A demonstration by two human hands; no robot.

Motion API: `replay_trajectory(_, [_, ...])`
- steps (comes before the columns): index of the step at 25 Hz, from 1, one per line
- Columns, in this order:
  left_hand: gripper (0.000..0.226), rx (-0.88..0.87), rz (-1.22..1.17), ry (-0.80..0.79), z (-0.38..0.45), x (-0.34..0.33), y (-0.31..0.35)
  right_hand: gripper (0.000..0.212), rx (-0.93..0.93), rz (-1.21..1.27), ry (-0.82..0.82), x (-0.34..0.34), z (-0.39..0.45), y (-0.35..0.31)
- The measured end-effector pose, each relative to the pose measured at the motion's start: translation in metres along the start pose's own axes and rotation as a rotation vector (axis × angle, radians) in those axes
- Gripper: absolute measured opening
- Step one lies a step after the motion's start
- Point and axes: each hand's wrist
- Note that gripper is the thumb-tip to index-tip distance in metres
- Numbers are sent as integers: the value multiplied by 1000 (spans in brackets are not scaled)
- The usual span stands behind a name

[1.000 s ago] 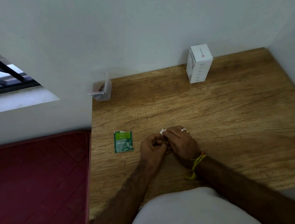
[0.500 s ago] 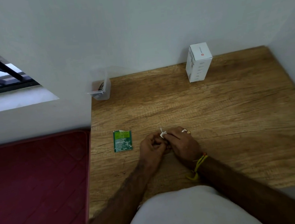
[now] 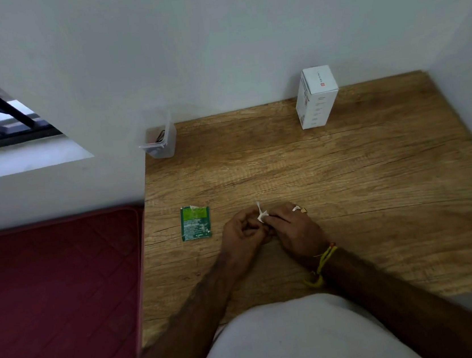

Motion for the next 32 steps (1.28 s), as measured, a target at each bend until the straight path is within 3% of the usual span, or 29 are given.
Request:
replay_trajectory(7, [58,1,37,-47,-3,5,7,27,28,-18,-13,3,0,-3])
replay_trajectory(11, [46,113,-176,-30,-6,1,14,29,47,-66,-16,3,-4,-3])
replay_trajectory(17, [52,197,-260,-11,-5,1,20,30,38,-79,-47,6,-9,-3])
replay_trajectory(32, [44,199,-233,19,-4,-2,22,29,200,-188,-20,10,-15,-6])
Point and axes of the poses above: each hand's wrist, its own z-axis towards the middle knuckle, its own x-axis out of the back of the hand, y = z × x, and after that the axes turned 1 degree about -z, right-handed
